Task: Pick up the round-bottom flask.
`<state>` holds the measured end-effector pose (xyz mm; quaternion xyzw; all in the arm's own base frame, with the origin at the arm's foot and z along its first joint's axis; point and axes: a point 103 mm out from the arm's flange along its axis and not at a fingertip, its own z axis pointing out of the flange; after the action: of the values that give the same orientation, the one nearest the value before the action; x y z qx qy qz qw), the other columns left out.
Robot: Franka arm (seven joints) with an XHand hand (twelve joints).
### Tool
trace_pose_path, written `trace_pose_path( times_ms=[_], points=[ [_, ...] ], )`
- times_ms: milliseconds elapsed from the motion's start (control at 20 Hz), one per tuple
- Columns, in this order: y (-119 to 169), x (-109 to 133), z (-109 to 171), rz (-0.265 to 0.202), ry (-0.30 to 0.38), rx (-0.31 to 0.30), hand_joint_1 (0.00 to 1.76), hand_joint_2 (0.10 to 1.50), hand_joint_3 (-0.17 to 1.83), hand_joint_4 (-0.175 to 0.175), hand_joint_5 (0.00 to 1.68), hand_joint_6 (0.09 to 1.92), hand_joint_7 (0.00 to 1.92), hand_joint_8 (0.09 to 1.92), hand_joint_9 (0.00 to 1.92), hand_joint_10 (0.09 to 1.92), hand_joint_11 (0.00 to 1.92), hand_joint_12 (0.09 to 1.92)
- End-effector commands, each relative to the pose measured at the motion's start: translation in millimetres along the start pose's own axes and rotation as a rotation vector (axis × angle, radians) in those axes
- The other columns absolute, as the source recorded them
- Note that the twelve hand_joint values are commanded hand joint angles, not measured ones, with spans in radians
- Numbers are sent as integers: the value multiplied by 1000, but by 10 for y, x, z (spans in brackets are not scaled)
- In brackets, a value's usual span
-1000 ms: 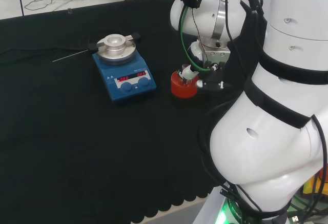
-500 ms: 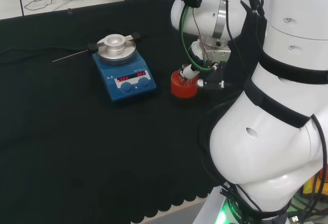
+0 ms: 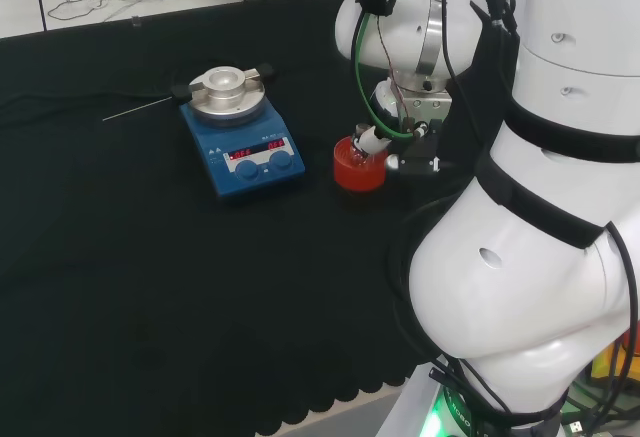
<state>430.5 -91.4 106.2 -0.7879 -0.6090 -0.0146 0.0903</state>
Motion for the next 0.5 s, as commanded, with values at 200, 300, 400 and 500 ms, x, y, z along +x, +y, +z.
trace_pose_path(
  times_ms=[200,300,400,500],
  points=[
    [11,4,-2,-9,5,3,962,661,663,-90,915,767,229,700,456,692,61,1425],
    [9,24,-1,-12,15,4,960,658,661,-90,913,766,229,700,456,692,61,1425],
    [9,45,-2,-18,22,4,958,654,659,-91,906,764,228,700,456,691,61,1425],
    [9,71,-5,-22,24,4,956,650,658,-93,898,762,226,699,455,690,61,1424]
  ],
)
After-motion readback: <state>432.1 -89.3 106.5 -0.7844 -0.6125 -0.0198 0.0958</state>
